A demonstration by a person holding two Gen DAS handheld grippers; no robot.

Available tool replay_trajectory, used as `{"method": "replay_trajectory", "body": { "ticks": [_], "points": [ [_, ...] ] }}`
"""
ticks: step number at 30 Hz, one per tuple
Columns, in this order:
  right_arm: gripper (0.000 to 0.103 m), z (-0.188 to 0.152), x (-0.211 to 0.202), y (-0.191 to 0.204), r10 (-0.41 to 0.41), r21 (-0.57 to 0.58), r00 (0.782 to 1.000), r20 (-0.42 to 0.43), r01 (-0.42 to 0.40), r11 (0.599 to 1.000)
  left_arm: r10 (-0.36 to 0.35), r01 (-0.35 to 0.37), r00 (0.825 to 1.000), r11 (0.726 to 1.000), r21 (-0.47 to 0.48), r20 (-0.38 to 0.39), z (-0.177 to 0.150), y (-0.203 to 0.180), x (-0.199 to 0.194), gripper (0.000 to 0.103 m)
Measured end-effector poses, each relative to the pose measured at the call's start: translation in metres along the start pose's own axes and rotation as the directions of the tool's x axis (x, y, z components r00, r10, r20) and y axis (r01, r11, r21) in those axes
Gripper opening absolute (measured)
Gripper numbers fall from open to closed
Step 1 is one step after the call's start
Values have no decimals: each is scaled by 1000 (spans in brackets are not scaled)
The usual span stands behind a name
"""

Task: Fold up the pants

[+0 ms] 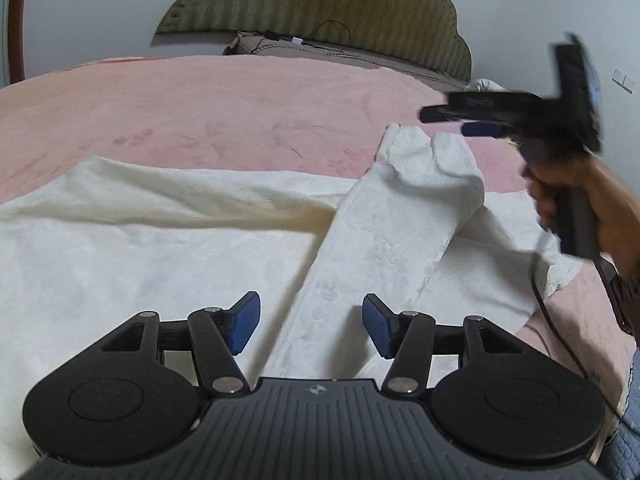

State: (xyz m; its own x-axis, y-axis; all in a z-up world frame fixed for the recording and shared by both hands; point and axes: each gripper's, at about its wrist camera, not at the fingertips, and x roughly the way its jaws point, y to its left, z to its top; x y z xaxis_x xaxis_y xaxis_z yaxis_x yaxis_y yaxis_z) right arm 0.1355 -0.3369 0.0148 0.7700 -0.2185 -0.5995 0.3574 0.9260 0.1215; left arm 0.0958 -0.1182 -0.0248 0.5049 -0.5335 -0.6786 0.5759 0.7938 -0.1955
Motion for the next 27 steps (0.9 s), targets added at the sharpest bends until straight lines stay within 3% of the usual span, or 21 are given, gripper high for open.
{"method": "replay_trajectory", "body": {
  "ticks": [5, 9, 10, 11, 12, 13, 15, 19, 23, 27],
  "points": [
    [78, 13, 69, 3, -37, 99, 990, -140, 51, 994, -2, 2, 1000, 1000, 24, 12, -1, -5, 8, 49],
    [78, 6, 102, 18, -104, 8, 969, -225, 109, 994, -3, 2, 1000, 999, 49, 23, 5, -15, 16, 43],
    [65, 3, 105, 23, -125, -35, 968, -216, 120, 992, 0, -2, 1000, 998, 59, 26, 7, -18, 18, 42],
    [55, 1, 105, 27, -145, -72, 970, -197, 133, 989, 1, -3, 1000, 998, 69, 29, 6, -20, 19, 38],
    [29, 2, 100, 28, -139, -72, 973, -186, 127, 989, 2, -4, 999, 997, 79, 32, 7, -23, 20, 30],
    [16, 4, 98, 27, -139, -60, 973, -182, 130, 990, 6, -9, 999, 996, 88, 34, 7, -26, 21, 25],
    [12, 8, 89, 22, -113, -25, 981, -157, 111, 994, 17, -21, 999, 994, 106, 34, 7, -31, 23, 9],
    [10, 12, 51, -12, 10, 183, 1000, -22, -6, 983, 46, -56, 997, 987, 148, 69, 6, -41, 20, 3],
    [10, -1, -10, -56, 109, 376, 983, 147, -158, 913, 70, -103, 989, 959, 264, 132, -2, -60, 9, 2],
    [10, -38, -79, -98, 87, 481, 965, 247, -200, 853, 51, -112, 984, 920, 374, 171, -22, -82, -2, 2]
  ]
}}
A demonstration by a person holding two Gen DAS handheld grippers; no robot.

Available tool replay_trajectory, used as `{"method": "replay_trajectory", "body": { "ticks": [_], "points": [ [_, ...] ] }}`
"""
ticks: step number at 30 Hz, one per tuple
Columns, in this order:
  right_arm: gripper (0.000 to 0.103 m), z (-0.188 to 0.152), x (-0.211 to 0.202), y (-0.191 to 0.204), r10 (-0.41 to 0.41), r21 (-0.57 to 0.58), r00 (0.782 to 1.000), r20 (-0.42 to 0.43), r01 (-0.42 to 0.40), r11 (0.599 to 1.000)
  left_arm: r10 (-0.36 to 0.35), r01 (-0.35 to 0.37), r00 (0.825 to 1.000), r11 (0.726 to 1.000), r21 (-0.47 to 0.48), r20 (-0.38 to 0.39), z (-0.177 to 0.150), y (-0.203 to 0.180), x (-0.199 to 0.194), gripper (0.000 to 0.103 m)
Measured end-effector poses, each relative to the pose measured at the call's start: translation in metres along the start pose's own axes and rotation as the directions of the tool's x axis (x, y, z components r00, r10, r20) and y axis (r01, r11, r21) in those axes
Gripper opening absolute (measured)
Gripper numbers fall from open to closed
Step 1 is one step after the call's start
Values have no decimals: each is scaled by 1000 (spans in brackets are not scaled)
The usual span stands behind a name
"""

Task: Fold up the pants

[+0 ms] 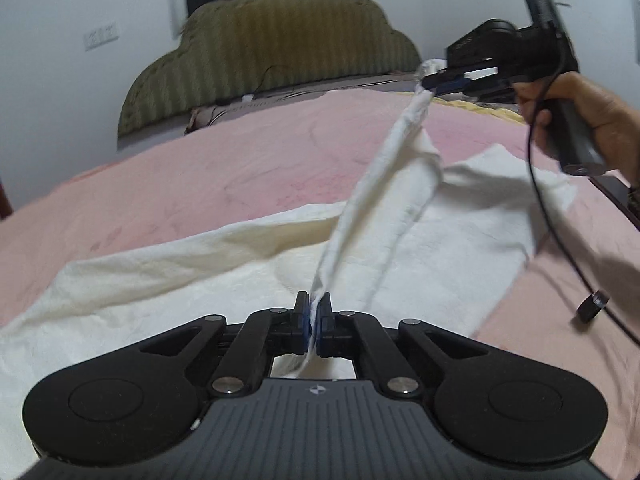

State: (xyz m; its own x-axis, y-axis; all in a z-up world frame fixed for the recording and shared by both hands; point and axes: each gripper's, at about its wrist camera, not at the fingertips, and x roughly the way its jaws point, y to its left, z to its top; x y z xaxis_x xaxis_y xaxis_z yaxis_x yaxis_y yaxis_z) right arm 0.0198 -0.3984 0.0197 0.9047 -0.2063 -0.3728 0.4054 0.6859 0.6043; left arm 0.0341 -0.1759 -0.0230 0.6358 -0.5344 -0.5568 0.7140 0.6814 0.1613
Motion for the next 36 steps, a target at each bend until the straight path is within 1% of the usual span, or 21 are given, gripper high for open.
{"method": "replay_trajectory", "body": {
  "ticks": [4, 7, 8, 9, 11, 12, 13, 15, 16, 18, 21, 23, 24, 26, 27, 28, 30, 32, 33, 34, 36],
  "points": [
    [10, -16, -56, -51, -53, 120, 998, 24, 50, 991, 1, -1, 1000, 997, 78, 2, -10, -21, -2, 3],
    [10, -32, -67, -84, -77, 192, 996, -53, 86, 978, 37, -35, 999, 997, 71, -32, -13, -25, 9, 7],
    [10, -37, -68, -91, -76, 212, 994, -76, 90, 973, 42, -40, 998, 998, 54, -41, -12, -22, 11, 12],
    [11, -41, -66, -96, -68, 231, 993, -92, 88, 969, 44, -42, 998, 998, 39, -44, -10, -21, 13, 21],
    [19, -47, -65, -103, -59, 264, 992, -109, 86, 961, 58, -57, 997, 998, 31, -47, -8, -21, 13, 23],
    [34, -47, -62, -106, -52, 286, 993, -108, 81, 955, 68, -66, 997, 997, 37, -45, -8, -24, 11, 23],
    [57, -48, -58, -110, -33, 313, 994, -105, 65, 947, 79, -77, 996, 996, 49, -44, -7, -27, 11, 23],
    [68, -49, -52, -115, 23, 365, 996, -91, 12, 931, 99, -96, 994, 992, 79, -40, -6, -32, 12, 28],
    [71, -47, -49, -112, 22, 357, 996, -90, 11, 934, 108, -104, 993, 990, 96, -36, -7, -36, 12, 29],
    [70, -40, -37, -103, 35, 328, 991, -131, 10, 945, 123, -119, 992, 986, 117, -28, -8, -40, 15, 31],
    [70, -42, -17, -96, 123, 395, 964, -237, -20, 918, 135, -132, 991, 985, 108, -19, -5, -38, 19, 32],
    [70, -46, -11, -81, 163, 379, 936, -313, -34, 925, 120, -118, 993, 991, 59, -22, 0, -31, 21, 25],
    [71, -49, -8, -73, 188, 375, 918, -349, -48, 926, 109, -108, 994, 994, 25, -21, 3, -27, 21, 23],
    [74, -58, 2, -53, 254, 370, 871, -421, -90, 925, 96, -97, 995, 994, -46, -20, 8, -17, 21, 21],
    [74, -62, 6, -45, 253, 349, 864, -435, -97, 932, 92, -93, 996, 993, -76, -22, 10, -12, 21, 20],
    [74, -62, 9, -38, 223, 315, 875, -430, -86, 945, 87, -89, 996, 990, -107, -26, 12, -8, 21, 20],
    [74, -59, 16, -37, 192, 319, 909, -371, -70, 945, 73, -77, 997, 986, -147, -35, 14, -1, 21, 19],
    [74, -47, 15, -49, 114, 342, 964, -240, -26, 939, 72, -78, 997, 986, -151, -40, 15, -1, 20, 20],
    [74, -43, 11, -57, 62, 361, 982, -176, 6, 932, 79, -83, 996, 987, -139, -38, 14, -3, 19, 20],
    [74, -40, 8, -67, 28, 396, 993, -119, 21, 918, 83, -87, 996, 988, -127, -36, 13, -4, 18, 20],
    [74, -36, 4, -85, -1, 467, 1000, -28, 14, 884, 92, -95, 995, 990, -106, -37, 12, -9, 20, 20]
  ]
}}
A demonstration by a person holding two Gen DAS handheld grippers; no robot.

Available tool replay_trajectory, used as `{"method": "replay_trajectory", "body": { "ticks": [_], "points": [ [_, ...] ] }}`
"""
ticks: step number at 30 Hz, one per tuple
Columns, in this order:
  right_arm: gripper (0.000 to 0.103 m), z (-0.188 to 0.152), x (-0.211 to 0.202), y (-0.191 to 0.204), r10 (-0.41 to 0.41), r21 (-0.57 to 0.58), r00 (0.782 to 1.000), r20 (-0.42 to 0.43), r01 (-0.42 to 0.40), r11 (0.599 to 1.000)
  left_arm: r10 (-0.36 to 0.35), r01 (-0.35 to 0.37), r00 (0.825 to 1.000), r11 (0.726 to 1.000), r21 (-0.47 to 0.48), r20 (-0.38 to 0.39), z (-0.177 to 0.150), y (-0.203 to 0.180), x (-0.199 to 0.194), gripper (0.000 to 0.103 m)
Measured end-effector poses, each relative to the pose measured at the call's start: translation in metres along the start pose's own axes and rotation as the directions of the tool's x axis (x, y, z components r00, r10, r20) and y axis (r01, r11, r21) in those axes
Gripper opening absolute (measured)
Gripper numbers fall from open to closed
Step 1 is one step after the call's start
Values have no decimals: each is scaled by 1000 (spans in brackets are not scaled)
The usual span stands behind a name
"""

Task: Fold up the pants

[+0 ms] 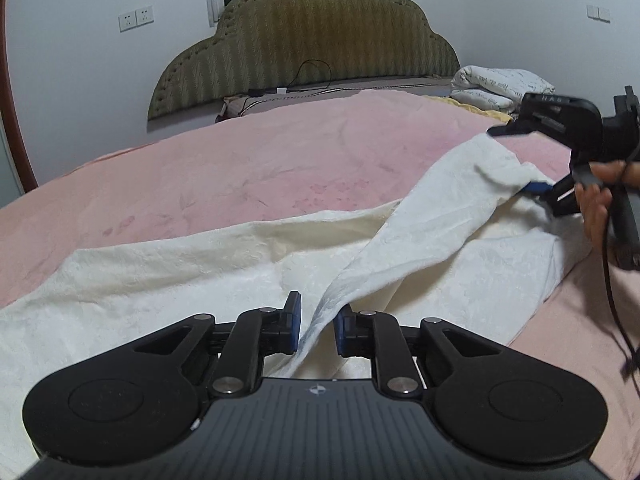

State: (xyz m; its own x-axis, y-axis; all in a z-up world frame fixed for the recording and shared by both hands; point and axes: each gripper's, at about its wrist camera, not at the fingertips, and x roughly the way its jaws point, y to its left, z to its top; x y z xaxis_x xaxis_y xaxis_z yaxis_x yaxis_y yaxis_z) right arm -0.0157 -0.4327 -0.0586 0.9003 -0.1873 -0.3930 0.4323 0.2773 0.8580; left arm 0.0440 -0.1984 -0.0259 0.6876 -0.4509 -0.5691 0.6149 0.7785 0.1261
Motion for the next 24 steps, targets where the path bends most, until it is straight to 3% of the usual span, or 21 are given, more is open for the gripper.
{"method": "replay_trajectory", "body": {
  "ticks": [3, 5, 6, 9, 11, 14, 16, 18, 20, 21, 22, 24],
  "points": [
    [70, 14, 7, -13, 6, 67, 1000, 27, -8, 998, 5, -5, 1000, 1000, 3, -21, -3, -3, 6, 21],
    [39, 19, 13, -13, -5, 56, 1000, 22, 3, 998, 11, -11, 1000, 1000, 9, -29, -3, -6, 8, 20],
    [4, 21, 17, -15, -15, 49, 1000, 12, 14, 999, 11, -11, 999, 1000, 12, -33, -4, -7, 9, 19],
    [5, 22, 20, -17, 21, 54, 1000, -2, -21, 998, -5, 5, 999, 1000, 5, -36, -2, -4, 7, 7],
    [5, 24, 17, -8, 45, 19, 999, -19, -45, 999, -4, 3, 999, 1000, -9, -38, 0, 0, 6, 6],
    [5, 34, 27, 36, 88, -43, 994, -71, -91, 995, 7, -9, 1000, 998, -61, -24, 9, 10, 3, 6],
    [5, 41, 30, 82, 139, -115, 987, -79, -148, 982, 70, -68, 997, 993, -101, 19, 22, 22, -3, 7],
    [5, 45, 16, 128, 277, -188, 959, -53, -282, 941, 181, -162, 977, 973, -163, 114, 37, 33, -19, 7],
    [5, 45, -17, 168, 426, -309, 905, -1, -406, 860, 255, -202, 937, 953, -227, 238, 50, 42, -45, 7],
    [5, 43, -31, 177, 465, -353, 885, 17, -430, 831, 269, -204, 921, 949, -240, 282, 54, 43, -56, 7],
    [5, 42, -47, 182, 479, -392, 877, 35, -429, 814, 279, -212, 909, 949, -233, 311, 57, 41, -65, 7],
    [5, 40, -67, 167, 430, -411, 901, 64, -369, 834, 263, -230, 912, 963, -140, 314, 55, 26, -70, 7]
  ]
}}
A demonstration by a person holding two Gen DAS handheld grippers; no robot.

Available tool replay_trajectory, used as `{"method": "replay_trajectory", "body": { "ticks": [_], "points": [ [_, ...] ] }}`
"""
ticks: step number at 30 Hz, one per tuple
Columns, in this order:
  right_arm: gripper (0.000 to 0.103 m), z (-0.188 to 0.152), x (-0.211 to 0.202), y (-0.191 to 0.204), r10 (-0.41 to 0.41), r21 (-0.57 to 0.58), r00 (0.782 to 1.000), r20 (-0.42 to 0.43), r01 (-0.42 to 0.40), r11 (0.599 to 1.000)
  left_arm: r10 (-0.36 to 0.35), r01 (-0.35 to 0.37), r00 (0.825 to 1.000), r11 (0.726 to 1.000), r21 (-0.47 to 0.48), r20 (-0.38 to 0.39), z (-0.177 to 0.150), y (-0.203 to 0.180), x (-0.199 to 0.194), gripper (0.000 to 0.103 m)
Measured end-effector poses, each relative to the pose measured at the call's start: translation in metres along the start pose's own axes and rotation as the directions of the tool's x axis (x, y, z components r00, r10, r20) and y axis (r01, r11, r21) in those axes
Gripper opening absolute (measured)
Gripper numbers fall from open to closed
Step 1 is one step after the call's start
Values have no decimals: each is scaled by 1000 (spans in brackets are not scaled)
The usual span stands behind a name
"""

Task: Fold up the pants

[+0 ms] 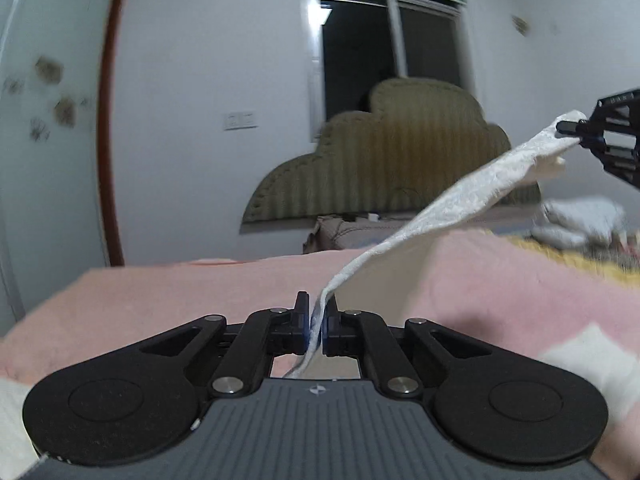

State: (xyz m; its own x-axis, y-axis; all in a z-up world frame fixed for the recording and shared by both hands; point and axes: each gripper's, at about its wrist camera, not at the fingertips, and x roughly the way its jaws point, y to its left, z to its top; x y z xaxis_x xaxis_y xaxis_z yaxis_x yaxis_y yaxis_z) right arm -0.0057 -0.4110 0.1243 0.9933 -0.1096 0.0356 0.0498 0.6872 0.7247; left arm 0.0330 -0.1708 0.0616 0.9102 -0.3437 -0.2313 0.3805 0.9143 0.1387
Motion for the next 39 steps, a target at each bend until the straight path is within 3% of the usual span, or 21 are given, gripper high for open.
{"method": "replay_trajectory", "body": {
  "ticks": [2, 4, 6, 8, 11, 14, 16, 19, 21, 23, 26, 30, 32, 34, 35, 37, 39],
  "points": [
    [5, -14, -24, -26, -140, -6, 989, -36, 140, 990, -51, 58, 997, 989, 134, -53, -18, -23, -2, 11],
    [5, -33, -48, -68, -286, 44, 953, -101, 292, 955, -112, 144, 984, 958, 249, -138, -46, -50, 1, 12],
    [5, -55, -74, -114, -373, 165, 913, -163, 398, 902, -152, 220, 960, 929, 297, -235, -73, -74, 4, 12],
    [5, -72, -95, -141, -420, 228, 886, -199, 458, 859, -160, 249, 948, 912, 327, -275, -89, -88, 4, 12],
    [5, -78, -110, -144, -415, 228, 889, -194, 453, 862, -143, 224, 961, 905, 361, -238, -90, -91, 2, 12],
    [5, -75, -117, -127, -395, 190, 906, -154, 419, 888, -170, 230, 960, 930, 285, -220, -78, -76, 1, 12],
    [5, -75, -126, -117, -390, 153, 912, -129, 407, 901, -184, 239, 961, 929, 282, -208, -73, -75, -4, 12],
    [5, -74, -125, -113, -451, 61, 879, -152, 464, 884, -213, 287, 947, 897, 335, -239, -84, -83, -6, 13],
    [5, -78, -128, -121, -484, 60, 854, -189, 502, 863, -210, 308, 939, 866, 394, -272, -101, -93, -7, 13],
    [5, -83, -128, -125, -502, 79, 838, -214, 527, 846, -191, 294, 946, 849, 438, -263, -112, -97, -9, 13],
    [5, -89, -139, -125, -496, 95, 843, -208, 522, 848, -200, 288, 949, 863, 414, -244, -108, -88, -13, 12],
    [5, -87, -141, -122, -483, 62, 854, -195, 502, 863, -229, 313, 936, 888, 336, -268, -99, -78, -11, 13],
    [7, -89, -134, -124, -508, 24, 834, -217, 524, 851, -213, 322, 928, 872, 369, -307, -107, -85, -7, 13],
    [8, -93, -125, -128, -538, -25, 806, -247, 550, 835, -186, 304, 936, 855, 419, -299, -116, -92, -7, 17],
    [8, -95, -126, -128, -537, -25, 807, -246, 549, 836, -180, 296, 941, 848, 439, -287, -117, -94, -11, 18],
    [11, -91, -129, -126, -538, -10, 805, -248, 554, 833, -192, 306, 938, 849, 430, -289, -113, -91, -12, 19],
    [18, -82, -135, -118, -581, -8, 789, -198, 591, 806, -219, 333, 923, 866, 373, -316, -106, -82, -12, 26]
  ]
}}
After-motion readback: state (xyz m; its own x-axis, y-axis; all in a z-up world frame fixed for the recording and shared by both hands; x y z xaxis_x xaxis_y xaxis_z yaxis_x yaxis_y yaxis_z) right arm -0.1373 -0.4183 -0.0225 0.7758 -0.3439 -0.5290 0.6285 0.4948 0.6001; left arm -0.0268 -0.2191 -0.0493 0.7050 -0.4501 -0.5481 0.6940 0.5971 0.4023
